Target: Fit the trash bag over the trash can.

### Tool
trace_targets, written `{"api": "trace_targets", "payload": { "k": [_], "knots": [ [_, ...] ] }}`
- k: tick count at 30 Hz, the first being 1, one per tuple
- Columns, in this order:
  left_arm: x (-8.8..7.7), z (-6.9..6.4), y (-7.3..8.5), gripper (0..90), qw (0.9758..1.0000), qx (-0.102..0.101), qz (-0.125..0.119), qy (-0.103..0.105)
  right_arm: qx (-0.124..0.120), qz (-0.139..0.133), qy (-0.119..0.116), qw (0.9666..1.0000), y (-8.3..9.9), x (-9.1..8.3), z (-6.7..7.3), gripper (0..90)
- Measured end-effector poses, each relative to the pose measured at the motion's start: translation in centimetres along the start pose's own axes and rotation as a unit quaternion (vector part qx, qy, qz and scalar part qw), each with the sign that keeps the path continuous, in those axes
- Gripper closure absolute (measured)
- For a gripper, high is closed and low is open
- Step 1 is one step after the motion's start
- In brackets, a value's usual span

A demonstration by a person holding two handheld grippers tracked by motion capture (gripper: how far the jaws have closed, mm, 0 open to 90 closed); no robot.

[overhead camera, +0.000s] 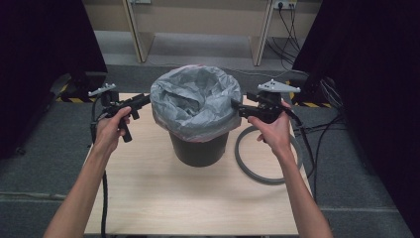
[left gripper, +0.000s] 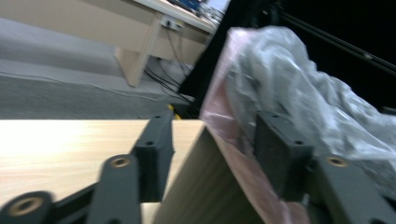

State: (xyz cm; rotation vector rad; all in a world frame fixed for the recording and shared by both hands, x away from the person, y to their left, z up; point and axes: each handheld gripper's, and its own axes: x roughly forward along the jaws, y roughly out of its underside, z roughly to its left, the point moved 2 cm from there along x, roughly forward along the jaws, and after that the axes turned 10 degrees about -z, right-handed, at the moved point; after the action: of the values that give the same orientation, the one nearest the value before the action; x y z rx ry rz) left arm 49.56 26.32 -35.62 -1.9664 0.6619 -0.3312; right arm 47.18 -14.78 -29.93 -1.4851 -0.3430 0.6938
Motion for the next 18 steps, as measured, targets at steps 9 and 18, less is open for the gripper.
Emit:
{"api": "trace_targets", "payload": {
  "k": [9, 18],
  "knots": [
    [0.4, -1.4, 1.1, 89.8, 0.9989, 0.040, 0.015, 0.018, -0.001, -0.001, 0.000, 1.0000, 0.0, 0.0, 0.0, 32.5],
    [0.3, -1.4, 2.9, 89.9, 0.9848, 0.162, 0.058, -0.027, -0.003, -0.001, 0.000, 1.0000, 0.0, 0.1, 0.0, 32.7]
  ]
}}
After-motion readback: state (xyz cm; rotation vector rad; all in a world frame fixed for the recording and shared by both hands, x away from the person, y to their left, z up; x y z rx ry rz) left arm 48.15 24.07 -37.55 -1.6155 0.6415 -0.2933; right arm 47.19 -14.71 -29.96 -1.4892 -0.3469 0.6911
